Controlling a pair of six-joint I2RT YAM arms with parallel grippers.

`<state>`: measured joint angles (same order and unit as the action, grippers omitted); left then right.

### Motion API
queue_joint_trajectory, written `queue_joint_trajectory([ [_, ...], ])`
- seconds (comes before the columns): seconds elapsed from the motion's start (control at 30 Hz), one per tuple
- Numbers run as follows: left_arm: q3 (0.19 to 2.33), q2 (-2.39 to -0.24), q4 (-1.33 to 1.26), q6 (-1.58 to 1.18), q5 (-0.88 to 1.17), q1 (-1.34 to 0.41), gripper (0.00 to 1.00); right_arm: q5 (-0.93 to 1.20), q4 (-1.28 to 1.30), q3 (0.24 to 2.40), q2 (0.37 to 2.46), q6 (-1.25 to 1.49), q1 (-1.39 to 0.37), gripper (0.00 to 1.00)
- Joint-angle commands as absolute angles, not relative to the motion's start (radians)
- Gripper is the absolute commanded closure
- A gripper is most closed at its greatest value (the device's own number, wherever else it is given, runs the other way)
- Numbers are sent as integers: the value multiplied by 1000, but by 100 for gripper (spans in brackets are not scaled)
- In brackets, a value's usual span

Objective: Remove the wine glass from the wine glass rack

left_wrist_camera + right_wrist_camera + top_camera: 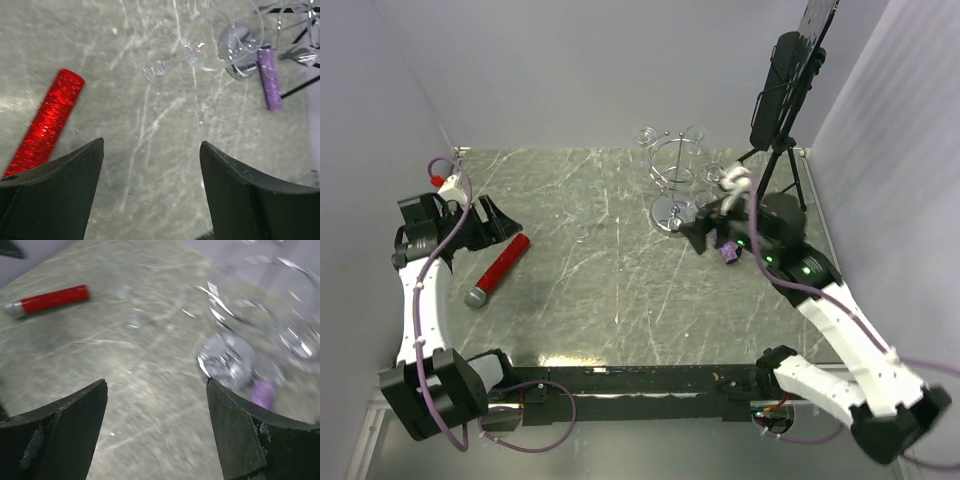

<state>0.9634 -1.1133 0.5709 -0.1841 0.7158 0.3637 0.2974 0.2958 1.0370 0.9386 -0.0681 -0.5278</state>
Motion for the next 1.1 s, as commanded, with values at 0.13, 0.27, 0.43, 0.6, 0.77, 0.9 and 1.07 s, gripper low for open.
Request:
queue_joint_trajectory([
  [0.13, 969, -1051, 453, -86, 637, 302, 21, 278, 296, 812, 698, -37, -264, 11],
  [0.27, 1040, -1055, 427, -68, 632, 285, 21, 363, 274, 775, 687, 90, -105, 7],
  [0.43, 1147, -1049, 310, -67, 623, 258, 21, 544, 354, 778, 727, 143, 55, 1],
  [0.6, 1247, -1095, 235, -68, 575, 189, 17, 615, 428, 822, 749, 54, 74, 0],
  [0.77, 1501, -1250, 365, -26, 532, 132, 0, 653, 488, 880, 807, 149, 272, 0],
  [0.9, 1571, -1302, 306, -43, 540, 129, 0, 853, 589, 928, 897, 125, 454, 0],
  [1.07, 1519, -1292, 252, -86, 557, 127, 0, 959, 475, 879, 861, -93, 454, 7],
])
